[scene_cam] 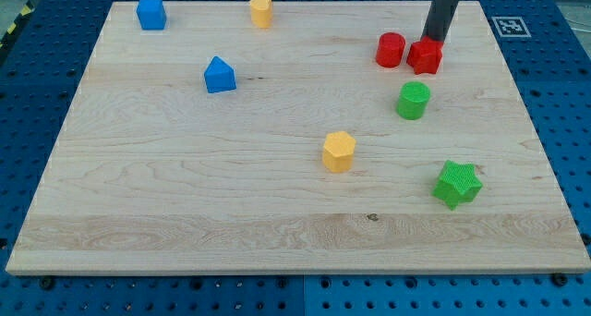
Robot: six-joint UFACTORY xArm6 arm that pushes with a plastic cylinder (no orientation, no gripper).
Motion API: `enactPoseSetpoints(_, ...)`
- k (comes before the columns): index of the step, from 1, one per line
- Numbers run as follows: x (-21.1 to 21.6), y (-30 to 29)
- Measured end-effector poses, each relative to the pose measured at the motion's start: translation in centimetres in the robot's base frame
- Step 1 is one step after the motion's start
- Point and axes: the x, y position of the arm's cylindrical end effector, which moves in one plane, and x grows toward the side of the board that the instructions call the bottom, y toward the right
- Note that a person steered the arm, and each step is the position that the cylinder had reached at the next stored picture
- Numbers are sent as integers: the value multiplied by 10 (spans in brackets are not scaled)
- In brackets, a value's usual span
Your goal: Move the red circle on top of the green circle
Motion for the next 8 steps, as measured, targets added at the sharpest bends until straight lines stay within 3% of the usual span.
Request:
enactPoseSetpoints(1, -29, -5)
enactPoseSetpoints(2, -32, -47)
enactPoseSetpoints(4, -26, -63)
enactPoseSetpoints(8, 39, -62)
